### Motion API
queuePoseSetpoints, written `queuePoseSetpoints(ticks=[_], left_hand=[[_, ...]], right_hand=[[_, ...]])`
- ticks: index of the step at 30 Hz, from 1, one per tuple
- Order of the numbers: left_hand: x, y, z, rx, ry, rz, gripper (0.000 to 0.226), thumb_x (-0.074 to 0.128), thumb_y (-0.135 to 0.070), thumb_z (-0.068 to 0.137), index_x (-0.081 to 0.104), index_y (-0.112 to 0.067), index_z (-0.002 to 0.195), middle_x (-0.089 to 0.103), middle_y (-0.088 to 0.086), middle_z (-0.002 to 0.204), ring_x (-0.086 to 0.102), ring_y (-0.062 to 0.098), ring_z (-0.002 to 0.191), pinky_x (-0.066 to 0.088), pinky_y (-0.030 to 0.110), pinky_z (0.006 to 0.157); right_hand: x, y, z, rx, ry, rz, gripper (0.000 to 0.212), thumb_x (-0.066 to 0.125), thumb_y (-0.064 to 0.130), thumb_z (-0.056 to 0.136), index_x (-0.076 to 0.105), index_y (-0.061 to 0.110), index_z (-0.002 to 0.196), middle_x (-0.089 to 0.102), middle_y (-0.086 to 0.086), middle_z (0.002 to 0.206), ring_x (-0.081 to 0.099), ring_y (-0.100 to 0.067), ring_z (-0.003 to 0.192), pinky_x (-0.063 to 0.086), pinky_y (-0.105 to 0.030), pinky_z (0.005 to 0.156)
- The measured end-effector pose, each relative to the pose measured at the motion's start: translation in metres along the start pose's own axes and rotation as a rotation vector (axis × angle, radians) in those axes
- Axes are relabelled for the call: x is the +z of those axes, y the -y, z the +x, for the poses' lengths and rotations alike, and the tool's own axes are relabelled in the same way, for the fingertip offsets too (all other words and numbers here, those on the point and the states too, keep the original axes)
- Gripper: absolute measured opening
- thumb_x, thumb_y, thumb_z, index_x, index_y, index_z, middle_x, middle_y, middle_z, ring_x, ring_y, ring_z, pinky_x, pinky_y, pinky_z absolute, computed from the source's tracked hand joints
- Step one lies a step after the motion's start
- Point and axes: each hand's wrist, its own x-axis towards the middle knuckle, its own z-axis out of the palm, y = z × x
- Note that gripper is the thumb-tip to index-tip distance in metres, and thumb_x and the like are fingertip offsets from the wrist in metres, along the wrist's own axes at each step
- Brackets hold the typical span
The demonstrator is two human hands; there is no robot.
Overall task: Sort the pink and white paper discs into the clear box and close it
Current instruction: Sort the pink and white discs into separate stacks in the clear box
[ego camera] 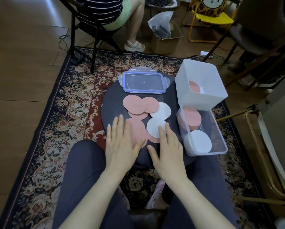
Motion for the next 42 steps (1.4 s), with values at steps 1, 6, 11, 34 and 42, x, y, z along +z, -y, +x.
queuePoseSetpoints(ticks=[1, 6, 11, 34, 42], left_hand=[[-0.001, 0.0, -0.001, -0.032, -0.018, -0.058, 0.075, 0.035, -0.062, 0.088, 0.044, -0.008, 0.14, 0.032, 0.014, 0.155, 0.022, 0.028, 0.146, 0.003, 0.038, 0.119], [-0.008, -0.004, -0.001, -0.133, -0.082, -0.317, 0.047, 0.075, -0.032, 0.079, 0.055, -0.011, 0.115, 0.038, 0.005, 0.151, 0.018, 0.019, 0.147, 0.007, 0.036, 0.119], [-0.025, -0.009, -0.008, -0.277, -0.252, -0.665, 0.016, 0.069, -0.021, 0.086, 0.054, -0.023, 0.087, 0.068, -0.01, 0.106, 0.06, 0.012, 0.103, 0.045, 0.037, 0.087], [-0.037, 0.001, -0.001, -0.768, -0.354, -1.439, 0.032, 0.047, 0.007, 0.094, 0.054, -0.016, 0.115, 0.057, 0.009, 0.125, 0.06, 0.029, 0.112, 0.056, 0.024, 0.053], [-0.037, -0.002, 0.001, -0.753, -0.322, -1.426, 0.029, 0.047, 0.006, 0.095, 0.056, -0.02, 0.103, 0.056, 0.013, 0.126, 0.059, 0.031, 0.112, 0.056, 0.023, 0.053]], right_hand=[[-0.002, 0.0, 0.0, 0.027, -0.008, 0.058, 0.064, 0.046, 0.043, 0.095, 0.023, 0.017, 0.15, 0.02, -0.004, 0.158, 0.021, -0.02, 0.141, 0.026, -0.036, 0.109], [-0.007, 0.0, 0.007, 0.074, -0.049, 0.117, 0.059, 0.054, 0.035, 0.094, 0.033, 0.016, 0.146, 0.031, -0.002, 0.152, 0.025, -0.019, 0.139, 0.025, -0.035, 0.108], [-0.001, -0.001, 0.019, 0.071, 0.0, -0.072, 0.056, 0.046, 0.04, 0.096, 0.035, 0.012, 0.143, 0.028, -0.01, 0.154, 0.026, -0.027, 0.139, 0.029, -0.042, 0.105], [-0.003, 0.039, 0.047, -0.195, -0.008, 0.028, 0.045, 0.066, 0.025, 0.082, 0.054, 0.017, 0.125, 0.055, 0.001, 0.114, 0.042, -0.027, 0.106, 0.024, -0.035, 0.082], [-0.011, 0.039, 0.057, -0.028, 0.087, 0.045, 0.054, 0.073, 0.042, 0.076, 0.051, 0.019, 0.119, 0.047, 0.002, 0.112, 0.037, -0.02, 0.105, 0.02, -0.028, 0.08]])
